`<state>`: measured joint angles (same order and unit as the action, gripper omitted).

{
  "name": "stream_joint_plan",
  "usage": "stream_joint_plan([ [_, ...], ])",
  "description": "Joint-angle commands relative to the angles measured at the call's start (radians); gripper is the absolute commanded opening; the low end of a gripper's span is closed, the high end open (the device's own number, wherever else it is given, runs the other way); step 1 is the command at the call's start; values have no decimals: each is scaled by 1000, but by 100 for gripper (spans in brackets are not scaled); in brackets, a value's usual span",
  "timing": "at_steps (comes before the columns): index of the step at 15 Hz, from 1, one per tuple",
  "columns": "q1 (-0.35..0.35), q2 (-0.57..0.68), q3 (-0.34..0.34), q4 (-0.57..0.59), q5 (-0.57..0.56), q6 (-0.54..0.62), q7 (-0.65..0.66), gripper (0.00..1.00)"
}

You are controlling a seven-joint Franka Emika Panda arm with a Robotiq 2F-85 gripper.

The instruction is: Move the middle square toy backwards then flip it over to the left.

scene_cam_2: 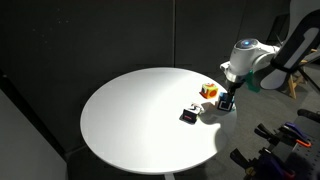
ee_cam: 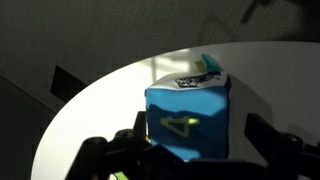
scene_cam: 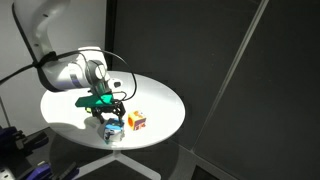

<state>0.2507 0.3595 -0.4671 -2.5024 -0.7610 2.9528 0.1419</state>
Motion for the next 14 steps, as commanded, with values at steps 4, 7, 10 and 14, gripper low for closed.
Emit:
stream_joint_plan([
  [4,67,67,-74,16,-43,63,83,100],
  [7,87,90,-94,20,-35,76,92,74],
  [10,83,83,-87,17,-11,60,87,65],
  [14,57,52,-64,14,17,41,66,34],
])
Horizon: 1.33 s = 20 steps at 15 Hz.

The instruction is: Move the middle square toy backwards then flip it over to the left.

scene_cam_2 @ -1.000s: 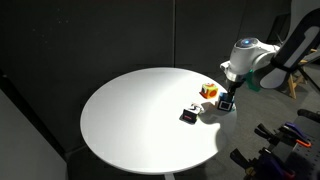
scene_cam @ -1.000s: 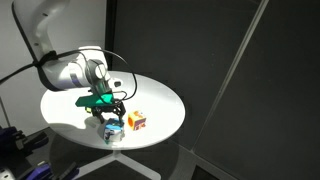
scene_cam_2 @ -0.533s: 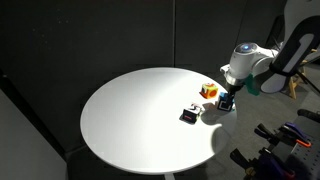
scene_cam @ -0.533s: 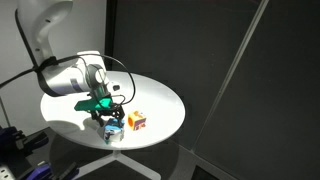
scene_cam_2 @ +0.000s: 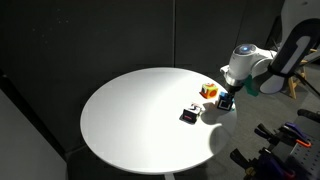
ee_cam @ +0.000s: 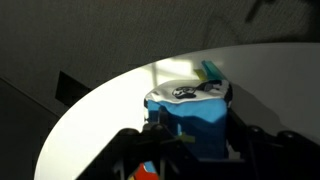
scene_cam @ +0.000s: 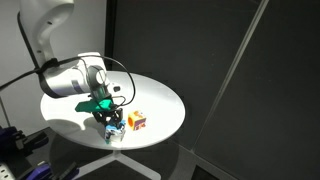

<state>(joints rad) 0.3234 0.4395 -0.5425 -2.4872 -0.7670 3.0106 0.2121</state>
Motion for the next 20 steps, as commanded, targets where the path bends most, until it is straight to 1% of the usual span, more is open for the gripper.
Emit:
stream_joint_plan([
  [1,-21,-34,17,-2,33,-21,-10,27],
  [4,-34,-57,28,-9,61,-30,-22,8],
  [5,-38,-68,32,-11,68,-37,-27,5],
  [6,-45,-82,39,-13,78,-47,-35,7],
  [9,-68,-135,65,-17,118,-95,-66,4],
  [10,-72,-152,69,-15,128,-109,-73,6],
  [12,-70,-182,72,-8,145,-144,-82,3],
  [14,-53,-206,62,2,138,-171,-70,5],
  [20,37,-203,-15,58,-13,-159,74,4],
])
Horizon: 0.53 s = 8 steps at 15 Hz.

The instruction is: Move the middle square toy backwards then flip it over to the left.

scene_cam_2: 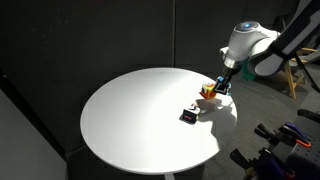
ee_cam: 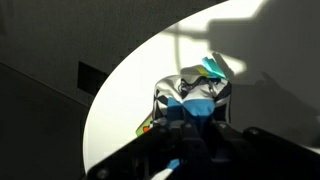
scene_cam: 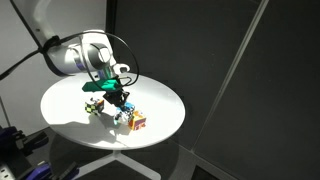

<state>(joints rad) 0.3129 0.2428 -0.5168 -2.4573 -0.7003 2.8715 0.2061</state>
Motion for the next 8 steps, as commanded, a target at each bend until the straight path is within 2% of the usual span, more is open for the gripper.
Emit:
stream_joint_plan([
  [1,68,1,-58,39,-120,-16,121,4],
  [6,150,19,-120,75,-312,-12,319,4],
  [8,165,26,-125,78,-348,-13,369,4],
])
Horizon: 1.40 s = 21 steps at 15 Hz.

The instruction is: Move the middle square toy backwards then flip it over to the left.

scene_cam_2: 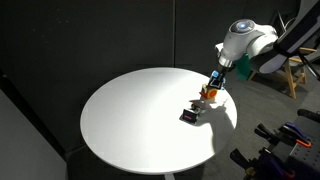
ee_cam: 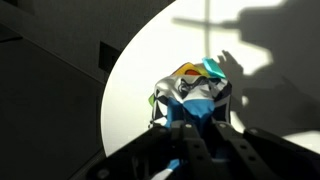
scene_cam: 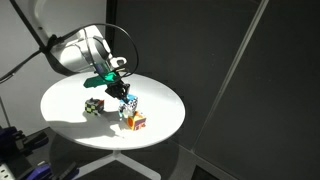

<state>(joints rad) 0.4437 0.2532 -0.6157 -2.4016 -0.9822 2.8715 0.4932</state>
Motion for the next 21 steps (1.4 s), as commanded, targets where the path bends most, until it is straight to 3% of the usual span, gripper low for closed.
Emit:
stream_joint_plan([
  [1,38,18,-25,21,-72,-13,94,4],
  [14,87,56,-19,26,-79,-11,153,4],
  [21,148,98,-44,60,-154,-3,276,4],
])
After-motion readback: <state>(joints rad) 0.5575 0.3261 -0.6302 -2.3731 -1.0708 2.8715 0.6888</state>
